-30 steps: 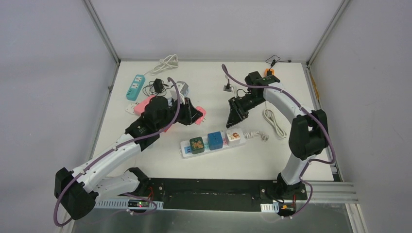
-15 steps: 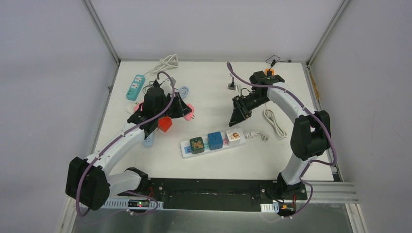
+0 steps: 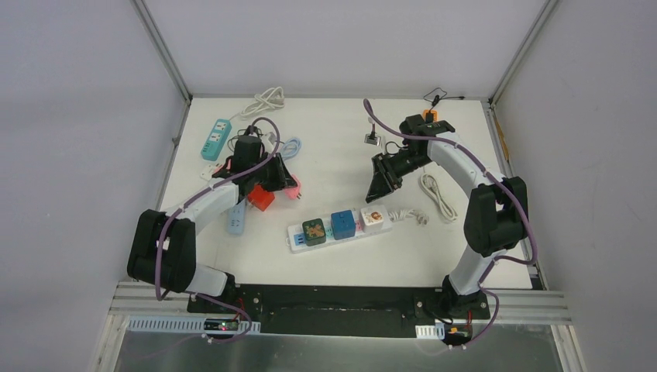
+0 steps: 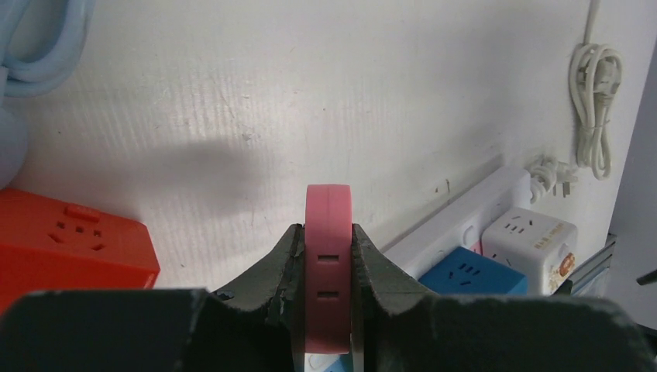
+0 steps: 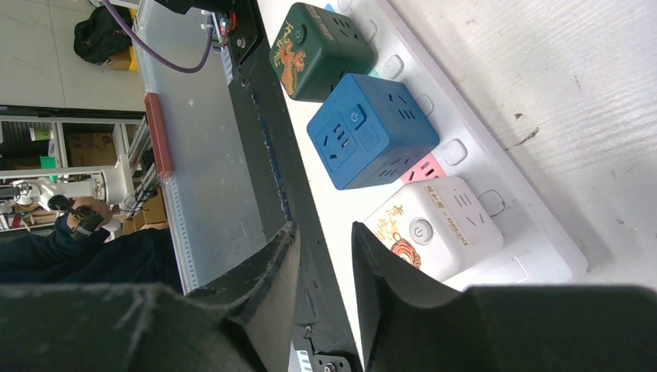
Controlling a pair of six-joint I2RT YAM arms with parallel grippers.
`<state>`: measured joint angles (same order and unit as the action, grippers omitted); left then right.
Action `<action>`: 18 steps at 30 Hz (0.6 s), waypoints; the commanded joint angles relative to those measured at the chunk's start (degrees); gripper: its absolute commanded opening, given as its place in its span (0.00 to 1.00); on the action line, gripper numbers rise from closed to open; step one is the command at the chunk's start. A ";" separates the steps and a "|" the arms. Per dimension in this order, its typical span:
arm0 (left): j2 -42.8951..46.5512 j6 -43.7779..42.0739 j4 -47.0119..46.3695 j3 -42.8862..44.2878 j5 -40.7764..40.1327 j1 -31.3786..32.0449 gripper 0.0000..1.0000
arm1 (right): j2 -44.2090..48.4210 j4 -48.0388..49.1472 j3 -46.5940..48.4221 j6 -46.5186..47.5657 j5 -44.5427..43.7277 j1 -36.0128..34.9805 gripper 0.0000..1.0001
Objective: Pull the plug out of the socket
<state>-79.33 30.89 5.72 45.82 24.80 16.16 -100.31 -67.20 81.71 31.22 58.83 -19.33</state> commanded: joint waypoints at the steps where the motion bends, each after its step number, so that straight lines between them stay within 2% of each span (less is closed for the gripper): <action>1: -3.06 -2.12 -0.79 3.61 2.66 -1.51 0.00 | 3.11 0.32 0.06 1.74 2.12 0.43 0.34; 12: -11.58 -5.17 0.22 7.81 3.34 -3.86 0.00 | 3.02 0.40 -0.22 1.91 2.09 0.52 0.35; 16: -14.92 -7.78 3.20 10.72 2.03 -4.34 0.05 | 2.98 0.33 -0.30 1.94 2.08 0.61 0.36; 18: -16.54 -9.15 5.10 12.43 0.67 -4.46 0.11 | 3.01 0.34 -0.33 2.00 2.08 0.61 0.37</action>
<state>-93.93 25.85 8.36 53.89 27.27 12.25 -100.31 -67.20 81.62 31.42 59.02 -19.20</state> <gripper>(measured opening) 0.197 0.362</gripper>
